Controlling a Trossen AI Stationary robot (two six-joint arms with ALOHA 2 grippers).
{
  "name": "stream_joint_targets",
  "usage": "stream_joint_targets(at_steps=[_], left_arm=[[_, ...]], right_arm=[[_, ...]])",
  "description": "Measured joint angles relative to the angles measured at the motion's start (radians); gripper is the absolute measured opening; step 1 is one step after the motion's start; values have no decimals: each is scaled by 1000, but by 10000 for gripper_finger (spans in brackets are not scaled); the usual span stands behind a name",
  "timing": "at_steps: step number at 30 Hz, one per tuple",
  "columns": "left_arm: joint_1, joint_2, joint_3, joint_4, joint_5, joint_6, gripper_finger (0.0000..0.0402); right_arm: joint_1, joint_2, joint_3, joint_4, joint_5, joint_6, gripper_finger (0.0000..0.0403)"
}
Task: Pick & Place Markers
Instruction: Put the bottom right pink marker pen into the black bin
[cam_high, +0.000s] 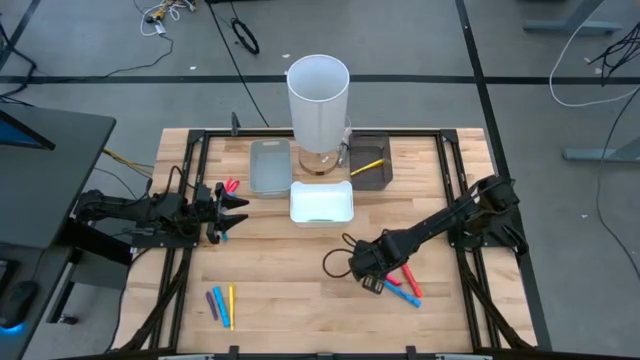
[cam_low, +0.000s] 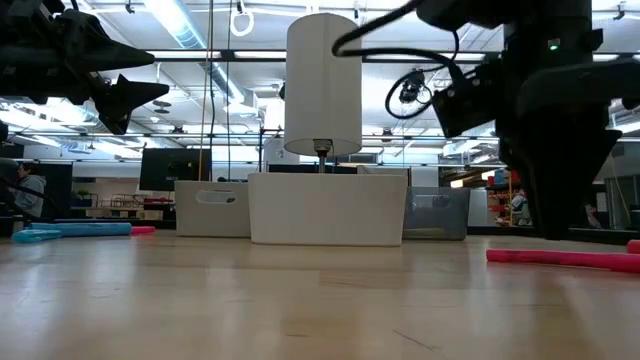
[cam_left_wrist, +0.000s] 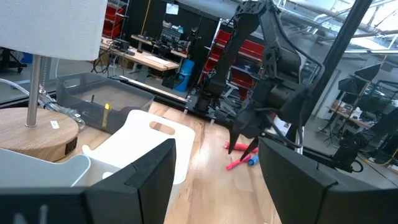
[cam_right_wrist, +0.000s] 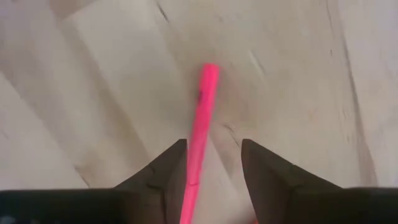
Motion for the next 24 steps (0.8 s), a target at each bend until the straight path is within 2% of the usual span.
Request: stream_joint_targets(at_steps=[6, 24], left_arm=[[0, 0, 0, 0, 0, 0, 234], [0, 0, 0, 0, 0, 0, 234]], right_arm=[[-14, -2, -16, 27, -38, 5, 153], [-13, -5, -95, 145, -54, 37, 153]])
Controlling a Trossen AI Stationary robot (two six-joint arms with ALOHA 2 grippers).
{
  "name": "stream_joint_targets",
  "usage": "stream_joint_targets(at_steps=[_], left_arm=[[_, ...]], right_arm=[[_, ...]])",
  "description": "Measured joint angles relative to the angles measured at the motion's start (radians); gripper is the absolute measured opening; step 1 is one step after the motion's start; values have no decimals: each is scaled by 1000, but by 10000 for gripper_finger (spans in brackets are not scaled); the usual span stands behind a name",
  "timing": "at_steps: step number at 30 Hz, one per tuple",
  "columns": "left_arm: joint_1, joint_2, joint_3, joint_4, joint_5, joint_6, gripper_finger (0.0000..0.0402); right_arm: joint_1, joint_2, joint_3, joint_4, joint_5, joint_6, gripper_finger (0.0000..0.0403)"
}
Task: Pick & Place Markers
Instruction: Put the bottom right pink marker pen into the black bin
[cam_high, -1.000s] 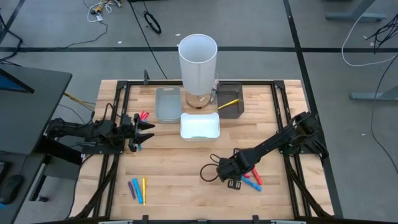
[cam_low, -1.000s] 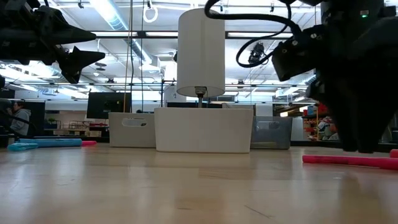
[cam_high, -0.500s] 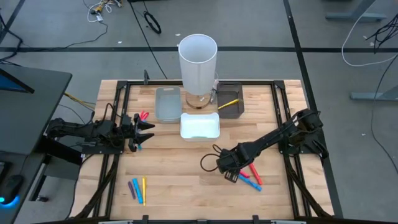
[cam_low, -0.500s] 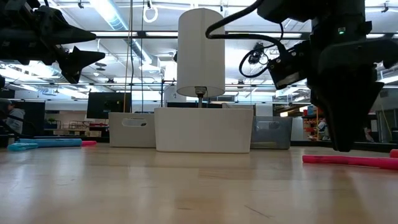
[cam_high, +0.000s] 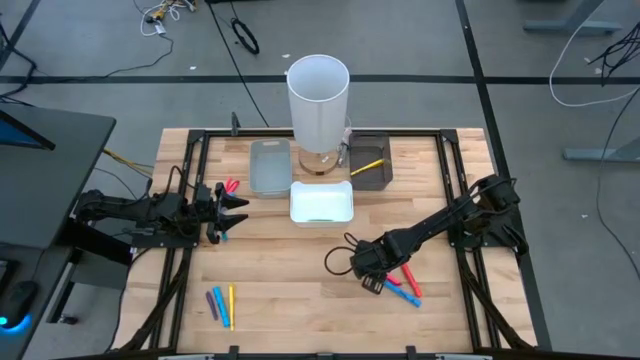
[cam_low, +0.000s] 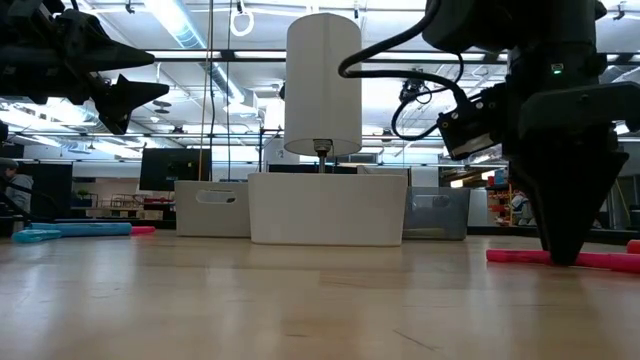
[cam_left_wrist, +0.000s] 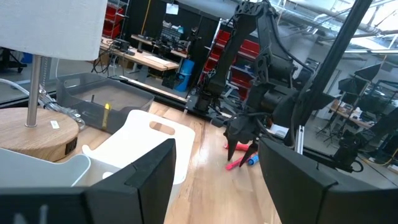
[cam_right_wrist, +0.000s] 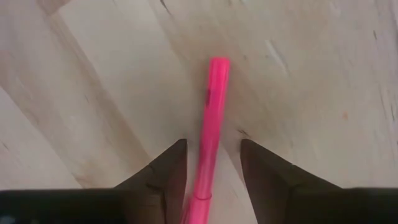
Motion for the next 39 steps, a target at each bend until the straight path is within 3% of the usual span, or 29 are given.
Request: stream_joint_targets(at_steps=[7, 16, 26, 39], left_arm=[[0, 0, 0, 0, 0, 0, 234], [0, 0, 0, 0, 0, 0, 234], [0, 0, 0, 0, 0, 0, 234], [0, 0, 0, 0, 0, 0, 234]], right_arm=[[-3, 6, -3, 4, -1, -2, 130], [-18, 14, -3, 1, -7, -26, 15], [-49, -21, -6, -34, -39, -25, 12], [-91, -236, -6, -140, -47, 125, 10]])
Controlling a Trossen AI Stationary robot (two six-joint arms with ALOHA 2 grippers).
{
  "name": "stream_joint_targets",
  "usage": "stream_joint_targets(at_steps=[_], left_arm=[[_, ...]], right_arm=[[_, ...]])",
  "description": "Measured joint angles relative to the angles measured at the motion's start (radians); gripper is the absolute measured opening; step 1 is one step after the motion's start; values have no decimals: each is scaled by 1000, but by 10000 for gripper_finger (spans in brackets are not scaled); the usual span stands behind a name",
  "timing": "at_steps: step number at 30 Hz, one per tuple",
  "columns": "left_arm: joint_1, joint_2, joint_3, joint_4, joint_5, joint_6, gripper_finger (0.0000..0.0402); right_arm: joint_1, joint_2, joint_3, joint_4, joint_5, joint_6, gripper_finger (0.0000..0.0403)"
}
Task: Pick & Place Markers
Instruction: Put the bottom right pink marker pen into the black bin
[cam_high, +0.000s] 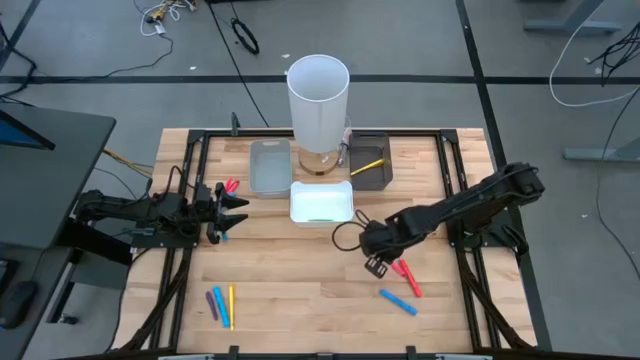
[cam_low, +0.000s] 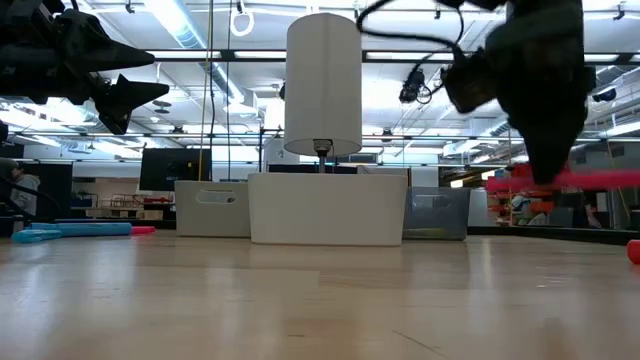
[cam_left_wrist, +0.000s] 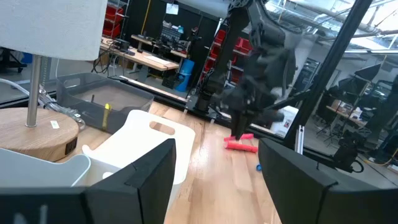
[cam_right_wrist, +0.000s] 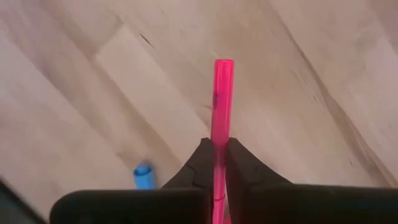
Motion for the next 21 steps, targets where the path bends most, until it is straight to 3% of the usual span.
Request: stream_joint_targets(at_steps=[21], left_arm=[[0, 0, 0, 0, 0, 0, 234]], right_arm=[[-77, -237, 2, -54, 52, 282, 8]])
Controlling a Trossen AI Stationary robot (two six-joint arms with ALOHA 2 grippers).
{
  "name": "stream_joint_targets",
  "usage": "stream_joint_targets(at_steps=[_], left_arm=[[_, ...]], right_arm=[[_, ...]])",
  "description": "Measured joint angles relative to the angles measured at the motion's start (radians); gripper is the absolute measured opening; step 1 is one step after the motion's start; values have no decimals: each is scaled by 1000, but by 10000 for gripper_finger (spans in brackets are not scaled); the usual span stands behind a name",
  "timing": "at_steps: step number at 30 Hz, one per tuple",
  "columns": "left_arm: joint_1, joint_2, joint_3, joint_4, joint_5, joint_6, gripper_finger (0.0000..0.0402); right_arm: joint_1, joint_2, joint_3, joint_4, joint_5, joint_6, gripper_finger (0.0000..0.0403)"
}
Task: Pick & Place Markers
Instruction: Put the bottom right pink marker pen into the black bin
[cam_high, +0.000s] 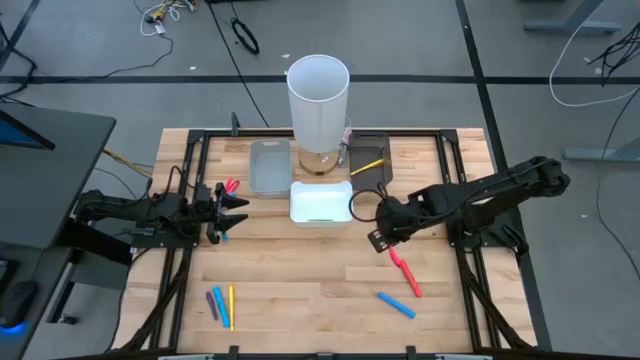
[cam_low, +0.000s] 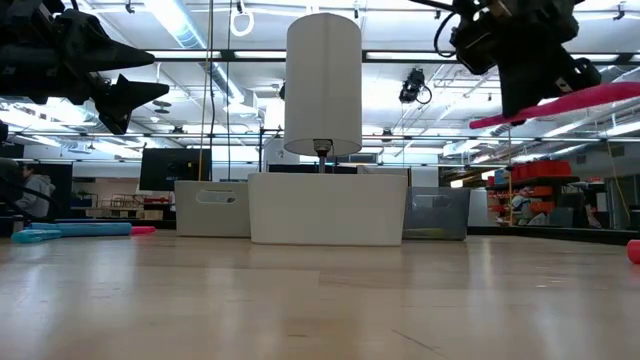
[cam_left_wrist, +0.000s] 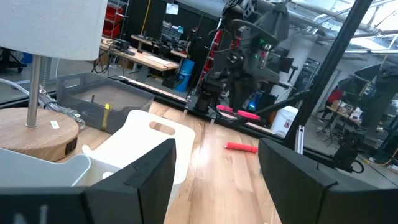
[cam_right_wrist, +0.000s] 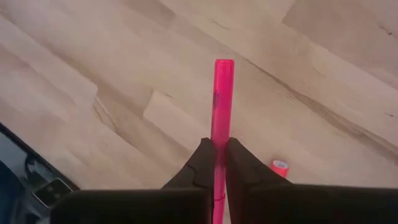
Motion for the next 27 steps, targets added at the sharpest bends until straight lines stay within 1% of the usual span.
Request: stream_joint_targets(at_steps=[4, 9, 14, 27], left_arm=[[0, 0, 0, 0, 0, 0, 234], [0, 0, 0, 0, 0, 0, 234], [0, 0, 0, 0, 0, 0, 234], [0, 0, 0, 0, 0, 0, 234]], right_arm=[[-37, -3, 0, -2, 5, 27, 8], [-113, -3, 1, -19, 19, 39, 8], [-213, -3, 1, -44, 19, 10, 8], [-487, -3, 1, -20, 19, -73, 8]])
